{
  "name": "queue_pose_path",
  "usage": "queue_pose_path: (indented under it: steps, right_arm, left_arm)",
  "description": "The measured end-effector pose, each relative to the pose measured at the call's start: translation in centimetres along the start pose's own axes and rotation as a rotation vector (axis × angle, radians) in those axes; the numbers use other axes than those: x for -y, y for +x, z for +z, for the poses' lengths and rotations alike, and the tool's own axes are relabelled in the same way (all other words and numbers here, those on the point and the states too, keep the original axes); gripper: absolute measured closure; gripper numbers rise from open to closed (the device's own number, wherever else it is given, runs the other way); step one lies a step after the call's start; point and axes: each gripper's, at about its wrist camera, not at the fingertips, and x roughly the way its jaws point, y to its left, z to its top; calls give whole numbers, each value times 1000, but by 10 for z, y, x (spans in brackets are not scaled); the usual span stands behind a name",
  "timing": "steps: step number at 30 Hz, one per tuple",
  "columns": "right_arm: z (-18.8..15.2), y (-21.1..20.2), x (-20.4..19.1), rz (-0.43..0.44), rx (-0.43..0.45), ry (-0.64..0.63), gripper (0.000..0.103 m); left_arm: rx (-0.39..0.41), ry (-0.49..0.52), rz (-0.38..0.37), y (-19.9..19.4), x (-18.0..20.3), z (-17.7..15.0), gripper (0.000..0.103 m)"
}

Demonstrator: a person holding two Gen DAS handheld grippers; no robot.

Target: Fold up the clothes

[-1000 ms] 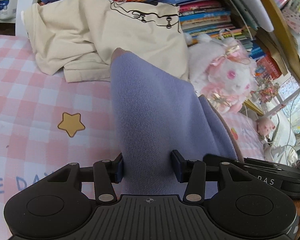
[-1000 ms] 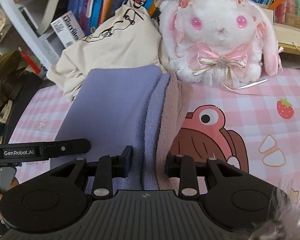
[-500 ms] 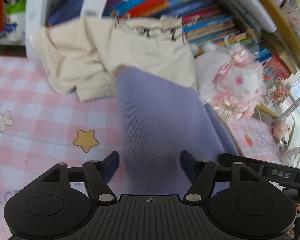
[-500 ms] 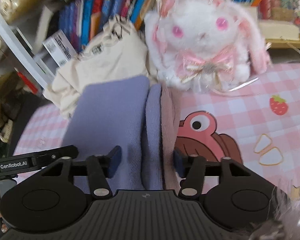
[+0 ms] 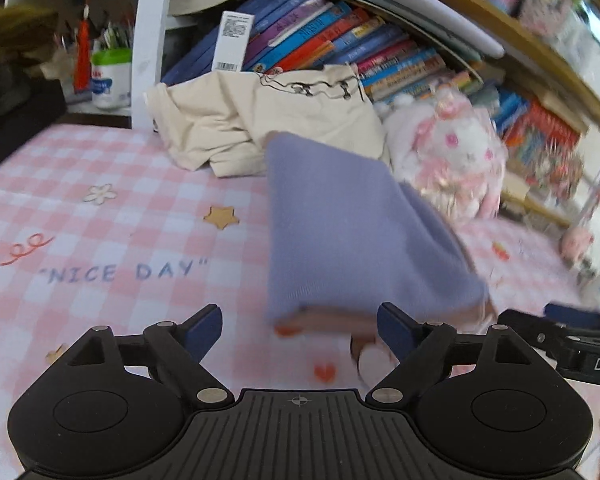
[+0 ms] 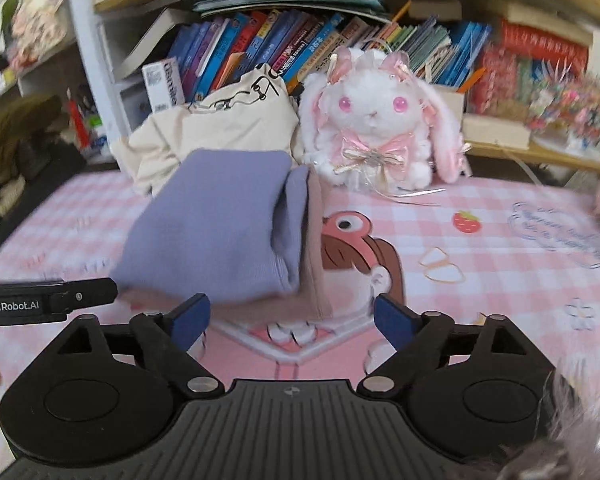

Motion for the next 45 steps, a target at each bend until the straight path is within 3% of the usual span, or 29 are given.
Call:
queue_pose_path:
  steps: [8,14,19,45]
  right_arm:
    - [-44,-28,-8,-81,8,-26,8]
    - [-59,-33,-4,-97,-12,-4,7]
    - [-64,-37,-1,-103,-25,12,3]
    - [-68,-42,-4,-105,-39,10,3]
  left_arm:
    - [57,76,87,-35,27,-36,6]
    - [44,109,122,-39,38,-52,6]
    - [56,92,124,-46,39,-55,4]
    - [37,95,106,-49,42,-57,0]
